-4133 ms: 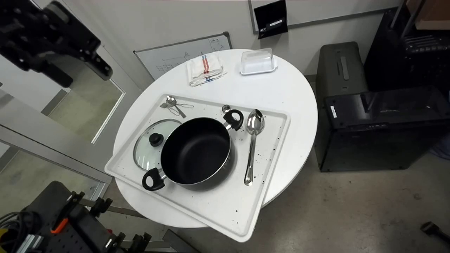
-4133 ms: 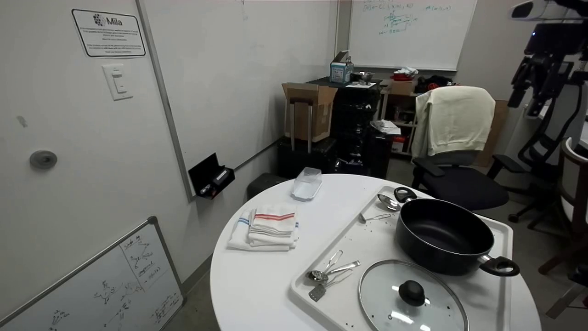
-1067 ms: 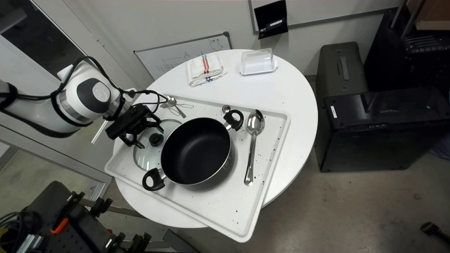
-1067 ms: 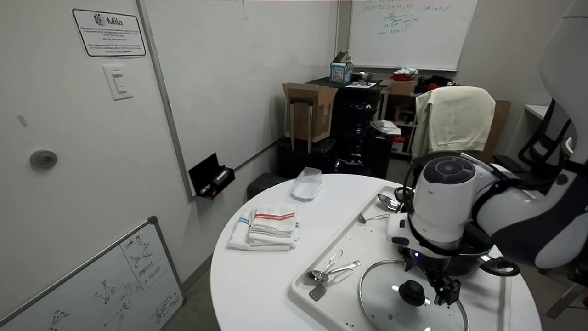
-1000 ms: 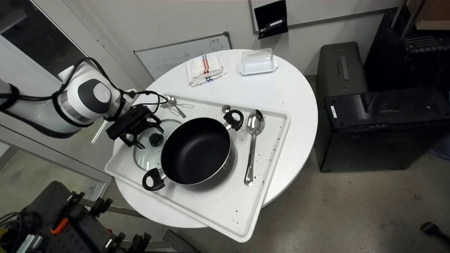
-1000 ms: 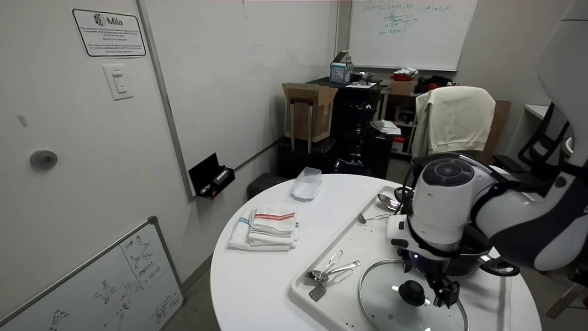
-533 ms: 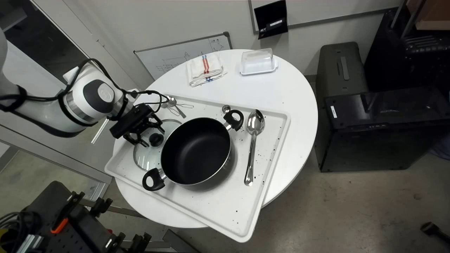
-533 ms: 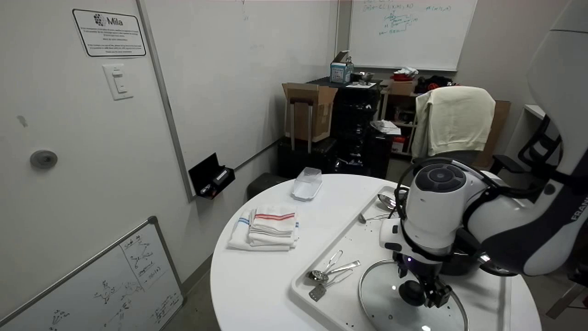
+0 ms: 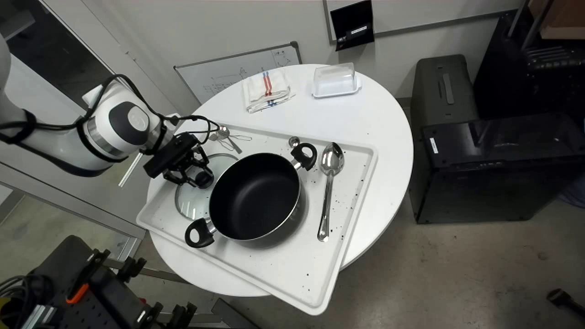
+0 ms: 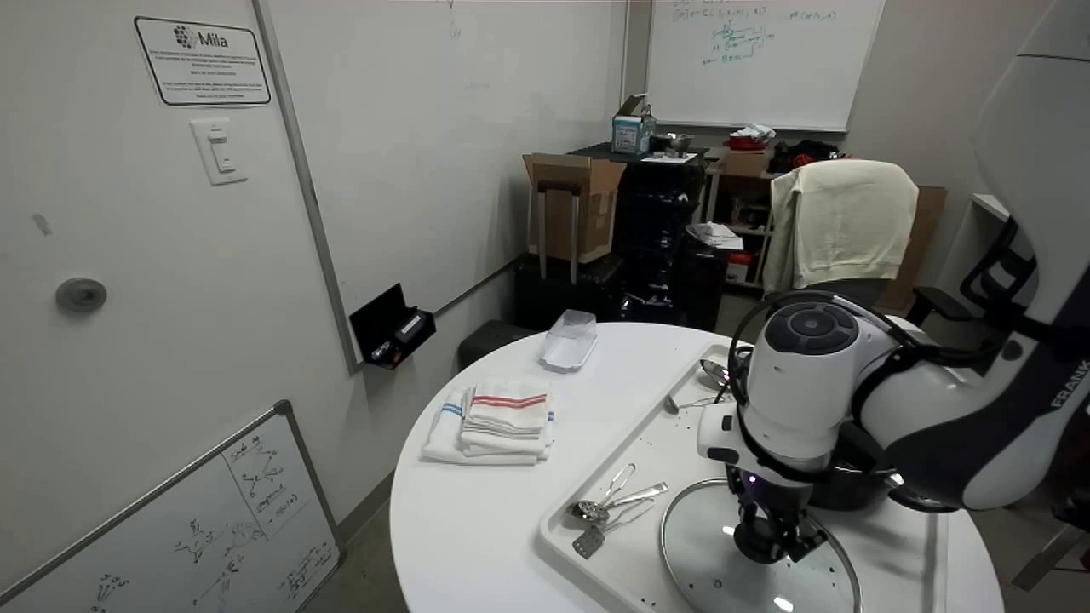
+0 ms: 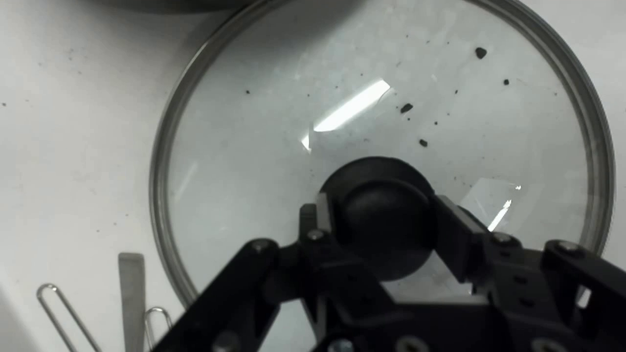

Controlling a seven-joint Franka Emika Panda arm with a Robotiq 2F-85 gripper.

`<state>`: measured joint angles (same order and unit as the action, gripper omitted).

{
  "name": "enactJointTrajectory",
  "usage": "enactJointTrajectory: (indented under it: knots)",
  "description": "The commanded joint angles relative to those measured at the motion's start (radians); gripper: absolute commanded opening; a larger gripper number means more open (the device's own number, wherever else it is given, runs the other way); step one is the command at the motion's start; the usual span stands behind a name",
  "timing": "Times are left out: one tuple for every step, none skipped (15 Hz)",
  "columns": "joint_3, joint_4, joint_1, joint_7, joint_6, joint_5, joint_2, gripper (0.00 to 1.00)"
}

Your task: Put the glass lid on the black pot

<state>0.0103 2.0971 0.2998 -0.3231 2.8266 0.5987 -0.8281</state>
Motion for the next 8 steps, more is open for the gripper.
enactJointTrajectory:
  knots:
    - [0.0, -0.006, -0.003, 0.006, 0.014, 0.018, 0.001, 0.25]
    - [-0.003, 0.004, -0.005, 0.001, 0.004, 0.017, 0.016, 0.25]
    - [-0.006, 0.014, -0.01, -0.004, 0.005, 0.018, 0.03, 0.25]
    - [-0.017, 0.027, -0.021, -0.018, -0.002, 0.015, 0.048, 0.25]
    - [-0.018, 0.035, -0.023, -0.021, -0.003, 0.016, 0.06, 0.25]
    - [-0.029, 0.049, -0.034, -0.034, -0.004, 0.014, 0.08, 0.25]
    - [-0.036, 0.058, -0.04, -0.043, -0.009, 0.013, 0.095, 0.25]
    - [-0.043, 0.069, -0.047, -0.051, -0.01, 0.012, 0.111, 0.25]
